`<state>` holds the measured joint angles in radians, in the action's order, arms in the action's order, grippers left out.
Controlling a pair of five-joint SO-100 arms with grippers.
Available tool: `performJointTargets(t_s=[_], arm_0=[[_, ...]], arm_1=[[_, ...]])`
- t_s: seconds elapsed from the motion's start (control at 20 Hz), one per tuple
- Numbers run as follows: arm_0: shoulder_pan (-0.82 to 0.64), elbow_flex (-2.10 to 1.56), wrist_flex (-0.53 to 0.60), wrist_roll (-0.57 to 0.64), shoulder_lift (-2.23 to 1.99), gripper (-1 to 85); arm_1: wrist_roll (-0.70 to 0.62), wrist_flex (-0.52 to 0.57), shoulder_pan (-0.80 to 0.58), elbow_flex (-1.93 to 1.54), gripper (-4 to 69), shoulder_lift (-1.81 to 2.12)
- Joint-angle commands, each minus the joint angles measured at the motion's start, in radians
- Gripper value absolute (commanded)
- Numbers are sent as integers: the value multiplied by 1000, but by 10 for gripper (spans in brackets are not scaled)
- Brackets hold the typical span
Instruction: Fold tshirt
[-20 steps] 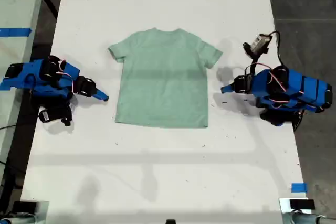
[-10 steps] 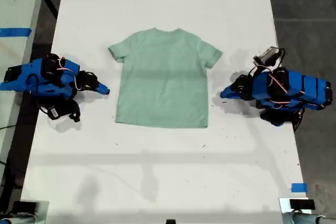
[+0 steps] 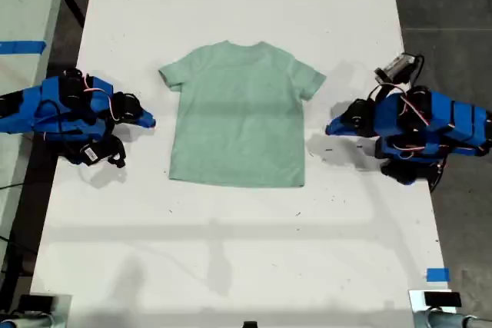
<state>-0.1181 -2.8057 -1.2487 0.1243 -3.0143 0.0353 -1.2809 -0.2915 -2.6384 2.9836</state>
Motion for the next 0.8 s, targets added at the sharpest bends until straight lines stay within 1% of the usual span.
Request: performJointTargets(t_s=[0.0,0.2,0.5,0.75], arm_0=[[-64,206,6,57,152,0],[-169,489,-43,189,449,0],[-347,887,-210,364,799,0],[-485,1178,-308,506,1088,0]], arm_1=[[-117,-11,-67,238,-8,-219],[-321,-98,-221,509,-9,-477],[-592,-202,-431,842,-9,-765],[-764,-256,-563,1094,-8,-1014]])
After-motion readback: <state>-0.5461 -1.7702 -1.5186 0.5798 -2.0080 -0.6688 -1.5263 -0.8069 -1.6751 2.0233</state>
